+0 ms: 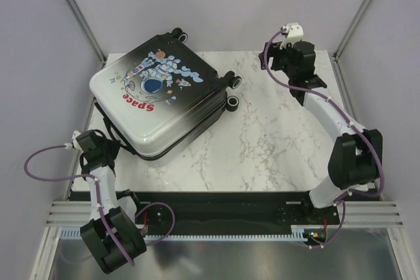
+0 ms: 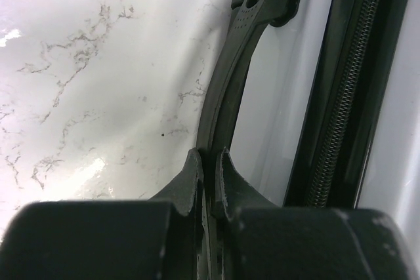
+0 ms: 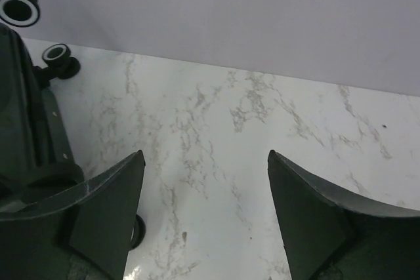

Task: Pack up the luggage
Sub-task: Zip the luggage at the center of the board.

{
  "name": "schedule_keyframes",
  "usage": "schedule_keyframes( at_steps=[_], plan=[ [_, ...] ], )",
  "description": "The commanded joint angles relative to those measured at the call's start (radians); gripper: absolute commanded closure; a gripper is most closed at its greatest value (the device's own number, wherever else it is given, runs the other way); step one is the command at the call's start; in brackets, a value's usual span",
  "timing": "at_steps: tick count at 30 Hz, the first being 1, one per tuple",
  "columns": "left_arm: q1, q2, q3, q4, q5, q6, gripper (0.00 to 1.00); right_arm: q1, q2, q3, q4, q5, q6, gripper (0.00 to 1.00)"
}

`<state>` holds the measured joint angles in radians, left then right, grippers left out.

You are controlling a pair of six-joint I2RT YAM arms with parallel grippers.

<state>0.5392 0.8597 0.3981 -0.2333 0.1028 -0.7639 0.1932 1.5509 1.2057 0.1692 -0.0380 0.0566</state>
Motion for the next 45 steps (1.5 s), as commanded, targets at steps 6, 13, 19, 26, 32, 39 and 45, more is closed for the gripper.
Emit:
schedule_keyframes(
  at_steps=[6,13,19,26,32,39,45],
  plan=[
    [0.028,-0.044,-0.027,-0.001,-0.118,0.097,0.98,0.037,0.337,0.434,-0.140,-0.244,0.161,0.16],
    [0.030,-0.044,-0.021,0.028,-0.106,0.080,0.98,0.161,0.552,0.626,-0.208,-0.289,0.150,0.16],
    [0.028,-0.031,-0.002,0.038,-0.106,0.113,0.98,0.225,0.555,0.601,-0.247,-0.326,0.069,0.16],
    [-0.004,0.005,0.045,0.058,-0.114,0.227,0.98,0.267,0.413,0.427,-0.290,-0.370,-0.047,0.17],
    [-0.099,0.100,0.137,0.086,-0.117,0.297,0.98,0.310,0.244,0.192,-0.303,-0.399,-0.077,0.18],
    [-0.248,0.312,0.284,0.126,-0.138,0.324,0.98,0.373,0.046,-0.001,-0.358,-0.407,-0.064,0.19],
    [-0.285,0.424,0.361,0.150,-0.140,0.340,0.98,0.419,-0.095,-0.141,-0.389,-0.407,-0.057,0.18]
  ],
)
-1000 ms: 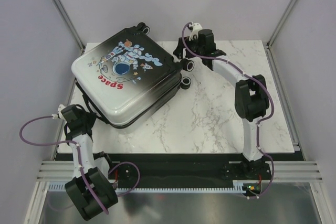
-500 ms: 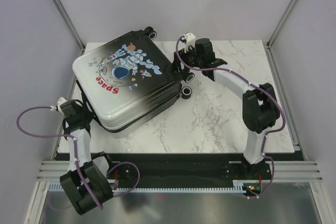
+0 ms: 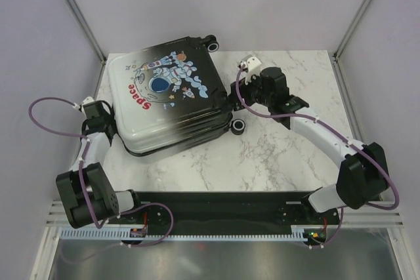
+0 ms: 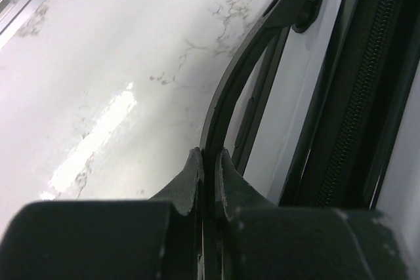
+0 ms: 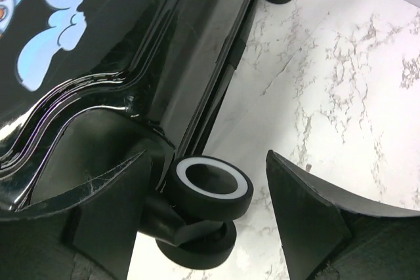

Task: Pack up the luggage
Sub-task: Zip the luggage at the center of the board.

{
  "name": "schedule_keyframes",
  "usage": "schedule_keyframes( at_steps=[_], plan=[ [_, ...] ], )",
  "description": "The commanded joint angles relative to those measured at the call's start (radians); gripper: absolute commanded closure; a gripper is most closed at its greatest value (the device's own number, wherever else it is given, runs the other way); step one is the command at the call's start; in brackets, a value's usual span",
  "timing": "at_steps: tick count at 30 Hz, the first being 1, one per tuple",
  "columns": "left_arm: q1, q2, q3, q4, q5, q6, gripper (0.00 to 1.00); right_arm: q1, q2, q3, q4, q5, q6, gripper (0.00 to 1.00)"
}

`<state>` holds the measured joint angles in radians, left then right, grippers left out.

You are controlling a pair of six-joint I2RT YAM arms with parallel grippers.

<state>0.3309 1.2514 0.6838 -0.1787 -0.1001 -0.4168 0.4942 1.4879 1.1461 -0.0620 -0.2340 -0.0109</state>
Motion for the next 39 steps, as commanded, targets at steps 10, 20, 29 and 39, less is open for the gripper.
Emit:
schedule_keyframes(
  at_steps=[10,20,29,39],
  plan=[
    [-0.081,0.091,0.068,0.108,0.096,0.049,0.97,0.259,-0.097,-0.175,-0.093,-0.177,0.143,0.19],
    [-0.118,0.085,0.100,0.165,0.210,0.055,0.71,0.489,-0.089,-0.197,-0.012,-0.117,0.265,0.19],
    [-0.210,0.281,0.261,0.159,0.306,0.125,0.68,0.647,-0.064,-0.189,0.045,-0.109,0.385,0.20],
    [-0.243,0.512,0.459,0.203,0.373,0.141,0.63,0.701,-0.182,-0.263,-0.036,-0.096,0.454,0.19]
  ],
)
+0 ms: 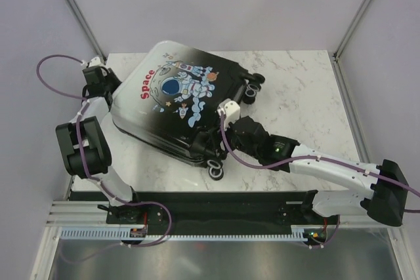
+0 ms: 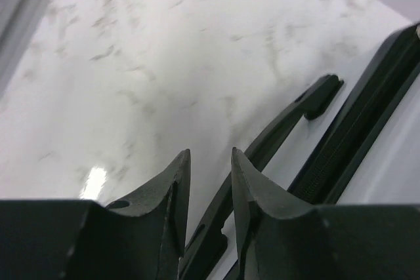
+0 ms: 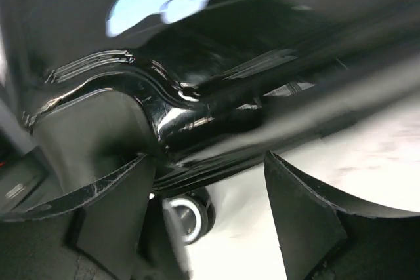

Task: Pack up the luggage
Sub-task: Zip the luggage at the center of the board.

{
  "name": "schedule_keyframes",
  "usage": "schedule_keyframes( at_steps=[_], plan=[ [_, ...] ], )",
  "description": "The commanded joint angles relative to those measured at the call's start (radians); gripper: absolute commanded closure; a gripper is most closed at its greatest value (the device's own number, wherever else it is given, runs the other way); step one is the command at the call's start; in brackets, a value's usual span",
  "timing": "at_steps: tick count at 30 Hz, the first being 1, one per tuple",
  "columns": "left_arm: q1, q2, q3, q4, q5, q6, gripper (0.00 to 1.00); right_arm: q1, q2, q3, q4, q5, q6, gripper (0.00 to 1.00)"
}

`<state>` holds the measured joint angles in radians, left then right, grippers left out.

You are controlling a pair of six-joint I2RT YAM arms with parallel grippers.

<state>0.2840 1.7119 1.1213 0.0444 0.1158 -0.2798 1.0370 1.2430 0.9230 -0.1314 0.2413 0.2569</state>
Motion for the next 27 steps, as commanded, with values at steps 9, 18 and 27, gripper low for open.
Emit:
schedule_keyframes(
  at_steps=[9,18,27],
  plan=[
    [-0.221,0.149,0.238,-0.026,0.162,-0.074,0.54,0.158,0.053,0.002,0.015,-0.502,0.229,0.19],
    [-0.213,0.066,0.541,-0.312,-0.181,-0.117,0.34,0.158,0.075,0.105,-0.060,-0.274,0.220,0.18],
    [-0.207,-0.275,0.444,-0.471,0.067,-0.197,0.34,0.158,0.157,0.181,-0.079,-0.180,0.202,0.17]
  ],
)
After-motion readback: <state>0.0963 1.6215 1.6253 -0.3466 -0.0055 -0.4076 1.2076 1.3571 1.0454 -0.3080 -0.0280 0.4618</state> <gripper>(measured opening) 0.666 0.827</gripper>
